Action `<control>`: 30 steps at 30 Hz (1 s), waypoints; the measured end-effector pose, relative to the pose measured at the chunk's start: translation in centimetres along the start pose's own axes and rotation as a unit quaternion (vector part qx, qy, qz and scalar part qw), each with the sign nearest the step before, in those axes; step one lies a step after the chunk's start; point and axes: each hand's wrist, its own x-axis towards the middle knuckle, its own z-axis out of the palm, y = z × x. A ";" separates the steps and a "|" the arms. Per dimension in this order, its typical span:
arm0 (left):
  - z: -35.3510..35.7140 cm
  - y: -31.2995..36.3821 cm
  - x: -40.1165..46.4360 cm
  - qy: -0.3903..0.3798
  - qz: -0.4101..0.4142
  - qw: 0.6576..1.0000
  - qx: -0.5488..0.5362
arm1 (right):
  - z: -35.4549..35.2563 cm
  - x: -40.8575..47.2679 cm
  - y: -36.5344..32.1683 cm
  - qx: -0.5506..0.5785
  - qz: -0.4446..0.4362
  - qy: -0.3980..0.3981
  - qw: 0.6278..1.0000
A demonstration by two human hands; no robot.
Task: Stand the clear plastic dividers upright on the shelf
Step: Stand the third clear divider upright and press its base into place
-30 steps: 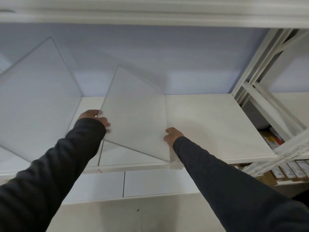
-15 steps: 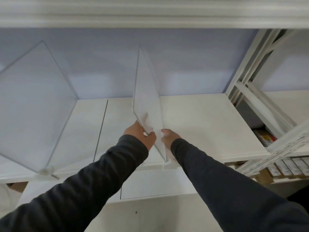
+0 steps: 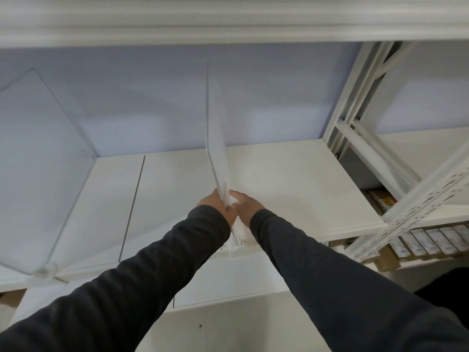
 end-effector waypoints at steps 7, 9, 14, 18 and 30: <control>0.5 2.1 -0.8 0.006 0.026 0.998 0.050 | -1.4 -0.1 0.0 0.003 -0.006 0.011 1.000; 0.7 2.5 -1.0 0.003 0.027 0.998 0.061 | -1.5 -0.1 0.2 0.004 -0.003 0.010 1.000; 1.0 3.2 -1.1 0.000 0.018 0.996 0.093 | -1.7 0.0 0.5 0.004 0.001 0.008 1.000; 1.0 3.7 -1.3 0.002 0.015 0.994 0.104 | -2.1 0.0 0.6 0.033 0.007 0.010 0.999; 1.6 4.2 -0.6 0.009 0.009 0.994 0.106 | -0.7 1.7 0.6 -0.005 -0.002 -0.020 1.000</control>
